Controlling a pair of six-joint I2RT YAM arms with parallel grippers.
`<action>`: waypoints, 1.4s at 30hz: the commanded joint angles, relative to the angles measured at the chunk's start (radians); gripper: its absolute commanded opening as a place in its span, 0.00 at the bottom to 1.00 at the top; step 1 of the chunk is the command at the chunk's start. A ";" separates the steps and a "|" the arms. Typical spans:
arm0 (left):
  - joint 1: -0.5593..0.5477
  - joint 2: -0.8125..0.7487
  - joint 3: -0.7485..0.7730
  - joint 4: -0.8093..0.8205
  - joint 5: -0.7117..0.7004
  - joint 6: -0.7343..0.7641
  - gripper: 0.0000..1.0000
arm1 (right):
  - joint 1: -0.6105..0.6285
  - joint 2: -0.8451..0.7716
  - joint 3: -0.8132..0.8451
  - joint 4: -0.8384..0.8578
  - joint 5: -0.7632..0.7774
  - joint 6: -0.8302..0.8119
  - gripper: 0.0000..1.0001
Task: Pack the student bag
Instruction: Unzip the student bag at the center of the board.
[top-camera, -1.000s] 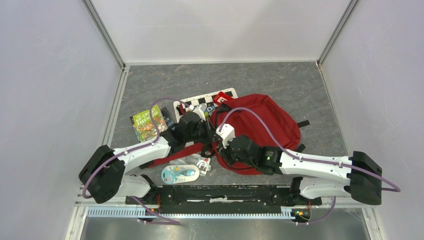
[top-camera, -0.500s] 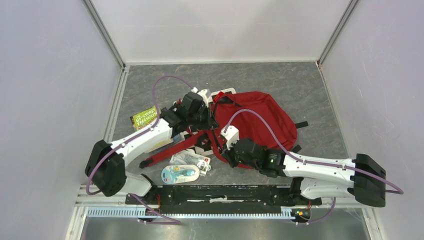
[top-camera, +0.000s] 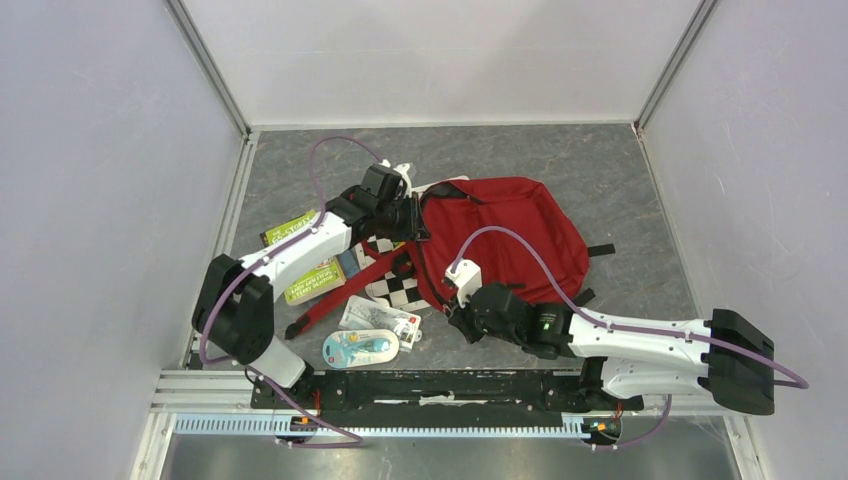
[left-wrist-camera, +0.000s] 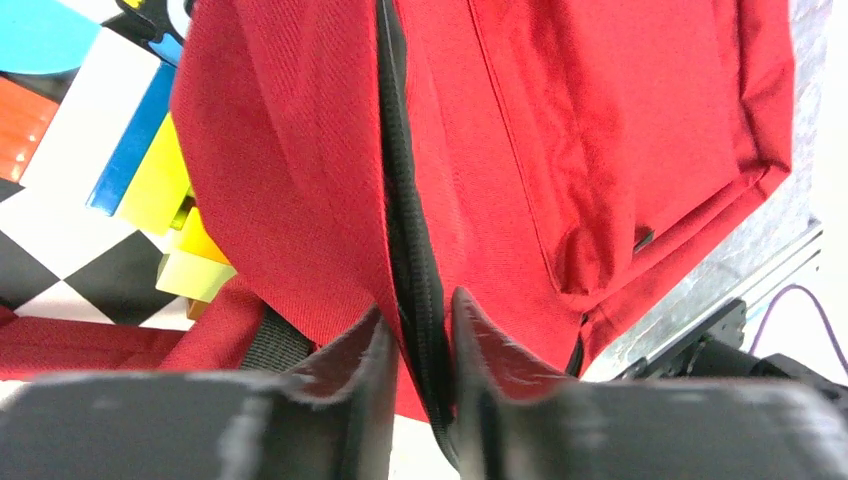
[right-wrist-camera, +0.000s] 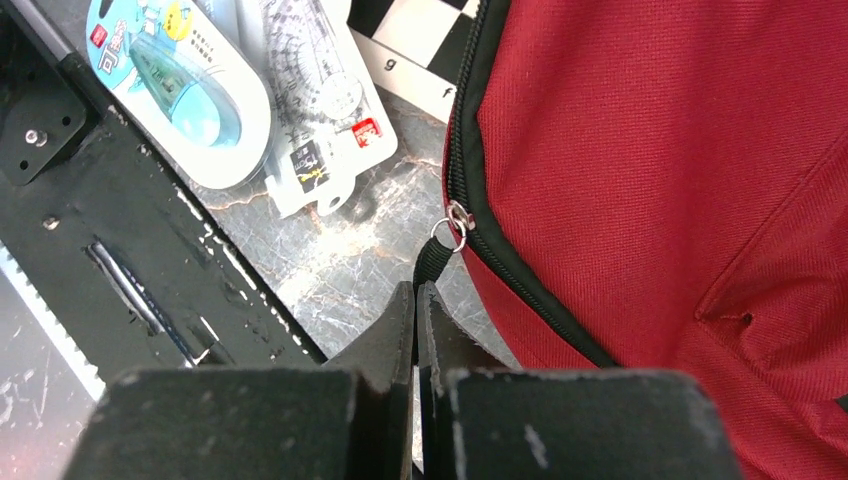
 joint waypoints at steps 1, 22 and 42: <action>0.016 -0.051 -0.019 0.075 -0.003 0.003 0.49 | 0.012 -0.006 0.003 0.001 -0.009 0.008 0.00; -0.274 -0.344 -0.409 0.252 -0.283 -0.340 0.71 | 0.012 0.066 0.109 0.050 0.010 -0.029 0.00; -0.267 -0.441 -0.449 0.255 -0.311 -0.280 0.02 | -0.001 0.140 0.297 -0.430 0.460 -0.065 0.00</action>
